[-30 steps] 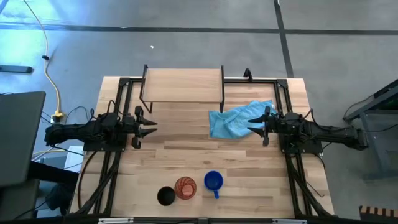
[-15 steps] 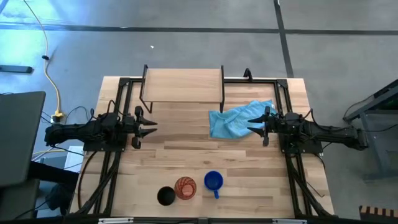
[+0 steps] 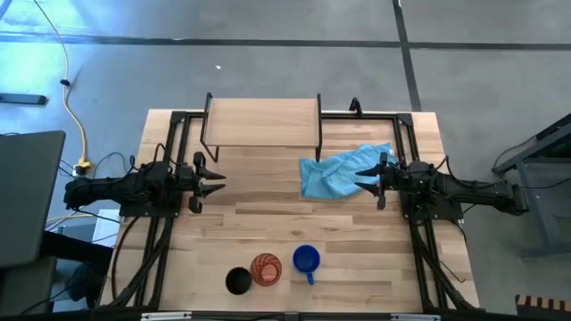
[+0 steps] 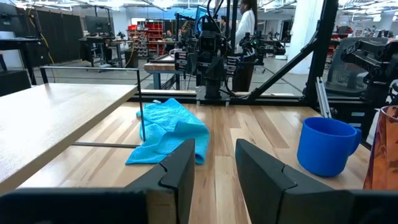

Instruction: Stack small to large cups/mugs on shelf

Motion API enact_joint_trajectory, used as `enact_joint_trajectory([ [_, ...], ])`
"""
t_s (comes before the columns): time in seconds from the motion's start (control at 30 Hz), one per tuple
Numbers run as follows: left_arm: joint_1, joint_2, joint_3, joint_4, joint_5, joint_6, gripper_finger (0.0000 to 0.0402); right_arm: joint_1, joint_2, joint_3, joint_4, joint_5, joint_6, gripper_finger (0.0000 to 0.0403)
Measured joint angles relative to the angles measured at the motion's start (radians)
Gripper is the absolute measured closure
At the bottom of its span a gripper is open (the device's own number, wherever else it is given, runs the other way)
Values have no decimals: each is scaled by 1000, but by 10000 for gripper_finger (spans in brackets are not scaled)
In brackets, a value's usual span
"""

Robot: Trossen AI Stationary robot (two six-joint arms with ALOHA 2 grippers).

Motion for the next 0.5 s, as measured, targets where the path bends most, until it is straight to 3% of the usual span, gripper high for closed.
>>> enact_joint_trajectory([
  [0.43, 0, 0, 0, 0, 0, 0, 295, 0, 0, 0, 0, 0, -4, 258],
  [0.5, 0, 0, 0, 0, 0, 0, 295, 0, 0, 0, 1, 3, -102, 258],
])
